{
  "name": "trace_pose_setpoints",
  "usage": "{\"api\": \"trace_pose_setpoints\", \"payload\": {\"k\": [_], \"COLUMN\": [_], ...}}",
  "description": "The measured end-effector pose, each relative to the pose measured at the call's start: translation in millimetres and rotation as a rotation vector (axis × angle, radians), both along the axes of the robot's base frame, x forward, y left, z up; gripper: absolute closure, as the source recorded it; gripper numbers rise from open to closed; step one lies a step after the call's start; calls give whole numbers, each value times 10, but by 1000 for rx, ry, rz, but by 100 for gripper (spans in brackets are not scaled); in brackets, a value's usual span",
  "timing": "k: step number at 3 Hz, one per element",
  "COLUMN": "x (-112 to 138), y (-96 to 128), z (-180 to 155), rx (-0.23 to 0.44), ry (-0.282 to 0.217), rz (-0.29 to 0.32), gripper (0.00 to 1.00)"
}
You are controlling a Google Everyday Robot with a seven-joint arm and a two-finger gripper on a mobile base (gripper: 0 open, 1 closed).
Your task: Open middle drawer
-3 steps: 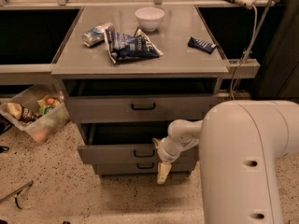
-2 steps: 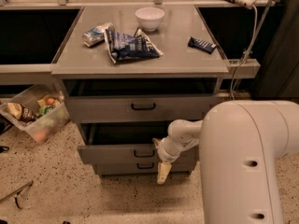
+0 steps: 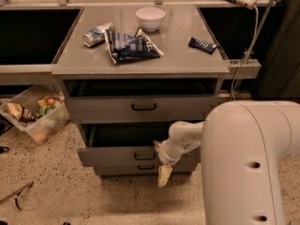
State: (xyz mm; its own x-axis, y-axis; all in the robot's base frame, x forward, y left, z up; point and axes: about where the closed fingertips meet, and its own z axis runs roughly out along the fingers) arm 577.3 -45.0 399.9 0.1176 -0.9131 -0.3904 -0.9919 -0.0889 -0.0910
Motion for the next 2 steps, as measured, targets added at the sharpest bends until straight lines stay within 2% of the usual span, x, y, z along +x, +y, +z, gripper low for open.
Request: {"api": "trace_pose_setpoints", "payload": {"k": [1, 2], "x": [-340, -341], "y": [-125, -125], "z": [68, 67], "rx": [-16, -16], "ry": [45, 45], "rz": [-47, -47], "gripper": [0, 0]}}
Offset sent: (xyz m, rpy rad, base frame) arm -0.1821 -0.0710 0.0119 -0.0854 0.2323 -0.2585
